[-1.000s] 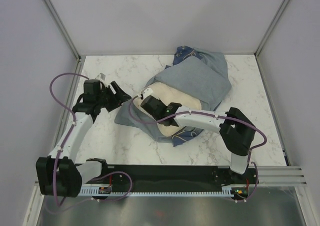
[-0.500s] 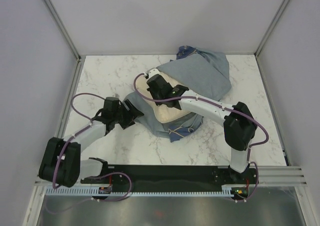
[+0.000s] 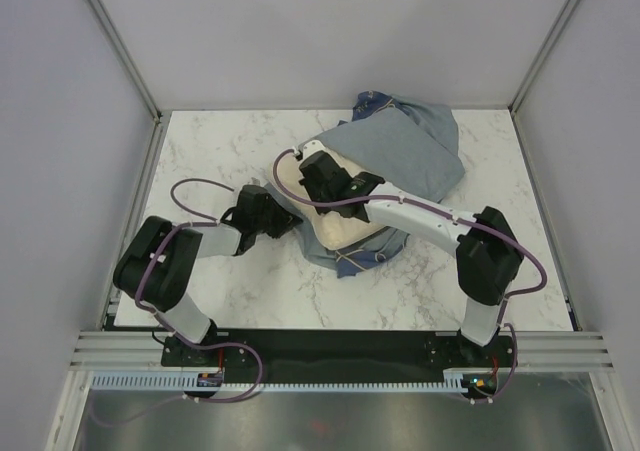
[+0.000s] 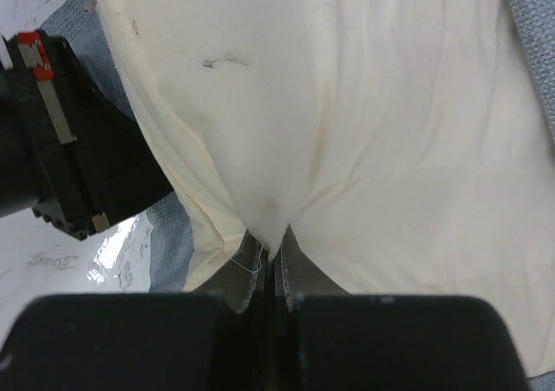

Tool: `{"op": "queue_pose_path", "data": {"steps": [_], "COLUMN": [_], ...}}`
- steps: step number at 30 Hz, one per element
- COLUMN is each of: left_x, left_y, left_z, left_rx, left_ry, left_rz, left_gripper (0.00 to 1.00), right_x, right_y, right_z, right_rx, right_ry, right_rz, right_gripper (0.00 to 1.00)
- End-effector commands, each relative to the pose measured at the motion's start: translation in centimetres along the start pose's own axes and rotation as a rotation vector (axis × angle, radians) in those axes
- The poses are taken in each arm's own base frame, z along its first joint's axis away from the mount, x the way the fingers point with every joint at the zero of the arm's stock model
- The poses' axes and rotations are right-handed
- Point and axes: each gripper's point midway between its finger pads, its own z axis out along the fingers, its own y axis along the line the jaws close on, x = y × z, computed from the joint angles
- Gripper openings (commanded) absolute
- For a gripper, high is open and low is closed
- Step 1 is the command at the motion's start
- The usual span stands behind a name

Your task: Put the pillow into the pillowcase

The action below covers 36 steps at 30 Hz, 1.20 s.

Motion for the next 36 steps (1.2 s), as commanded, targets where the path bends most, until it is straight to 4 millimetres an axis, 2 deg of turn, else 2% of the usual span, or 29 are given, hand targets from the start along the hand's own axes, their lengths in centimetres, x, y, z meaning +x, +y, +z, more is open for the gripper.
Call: {"op": "queue_pose_path", "data": {"steps": [1, 6, 9, 11, 12, 14, 15, 17, 18, 20, 21, 23, 24, 25, 26, 27, 29, 30, 32, 33, 34, 35, 36], "left_x": [-3.4, -2.8, -2.0, -1.9, -2.0, -2.5, -3.2, -3.2, -3.6, -3.5, -3.8, -3.6, -3.8, -4.0, -4.0, -4.1, -4.5, -4.5, -4.6, -4.9, -5.1, -5.0, -5.8], "left_y": [-6.7, -11.6, -14.8, -16.2, -17.9, -20.4, -23.2, -24.7, -27.4, -28.8, -30.9, -32.2, -34.0, -34.8, -35.7, -36.7, -37.6, -37.6, -36.9, -35.4, -34.4, -32.1, -30.5], "left_z": [-0.6, -4.2, -7.4, -9.2, -11.5, -14.7, -18.8, -22.0, -26.6, -30.0, -33.8, -36.6, -39.9, -40.2, -41.4, -43.5, -44.1, -44.8, -44.2, -41.7, -40.6, -37.9, -36.6], "left_rx": [0.267, 0.5, 0.612, 0.63, 0.68, 0.704, 0.785, 0.802, 0.89, 0.92, 0.992, 1.026, 1.085, 1.09, 1.117, 1.129, 1.121, 1.105, 1.055, 0.972, 0.933, 0.86, 0.813], "left_ry": [-0.148, -0.129, -0.07, -0.043, -0.049, -0.054, -0.102, -0.103, -0.154, -0.158, -0.19, -0.184, -0.209, -0.201, -0.201, -0.203, -0.204, -0.21, -0.216, -0.195, -0.199, -0.183, -0.199], "left_rz": [0.088, 0.18, 0.202, 0.209, 0.243, 0.27, 0.309, 0.329, 0.368, 0.381, 0.405, 0.417, 0.435, 0.435, 0.451, 0.46, 0.468, 0.475, 0.466, 0.444, 0.43, 0.4, 0.375], "left_gripper": [0.02, 0.02, 0.02, 0.02, 0.02, 0.02, 0.02, 0.02, 0.02, 0.02, 0.02, 0.02, 0.02, 0.02, 0.02, 0.02, 0.02, 0.02, 0.02, 0.02, 0.02, 0.02, 0.02], "right_x": [-3.7, -4.7, -6.5, -8.4, -9.2, -11.3, -13.3, -14.4, -15.7, -16.4, -16.8, -16.5, -15.7, -15.2, -14.6, -13.2, -11.8, -10.3, -9.4, -8.8, -8.7, -9.1, -8.9], "right_y": [-0.8, -2.0, -2.9, -3.6, -4.0, -4.6, -4.9, -5.5, -5.8, -6.0, -6.1, -5.9, -5.6, -5.3, -4.9, -4.3, -3.0, -2.4, -1.1, 0.2, 0.7, 1.0, 2.0], "right_z": [-3.2, -4.6, -6.1, -8.0, -8.9, -11.4, -13.3, -15.1, -16.9, -18.2, -18.8, -18.7, -17.8, -17.1, -16.6, -14.9, -13.5, -12.0, -12.0, -11.8, -12.1, -13.4, -13.9], "right_rx": [-0.017, 0.028, 0.061, 0.076, 0.085, 0.093, 0.087, 0.081, 0.074, 0.065, 0.063, 0.052, 0.044, 0.038, 0.021, 0.011, -0.04, -0.056, -0.112, -0.178, -0.218, -0.26, -0.324], "right_ry": [-0.132, -0.149, -0.166, -0.192, -0.208, -0.25, -0.303, -0.326, -0.363, -0.384, -0.394, -0.387, -0.362, -0.345, -0.33, -0.302, -0.277, -0.244, -0.237, -0.236, -0.247, -0.282, -0.292], "right_rz": [0.054, 0.024, -0.001, -0.001, -0.009, 0.001, 0.015, 0.02, 0.032, 0.037, 0.044, 0.046, 0.041, 0.055, 0.055, 0.052, 0.074, 0.073, 0.083, 0.078, 0.077, 0.081, 0.072], "right_gripper": [0.0, 0.0, 0.0, 0.0, 0.0, 0.0, 0.0, 0.0, 0.0, 0.0, 0.0, 0.0, 0.0, 0.0, 0.0, 0.0, 0.0, 0.0, 0.0, 0.06, 0.15, 0.41, 0.52]}}
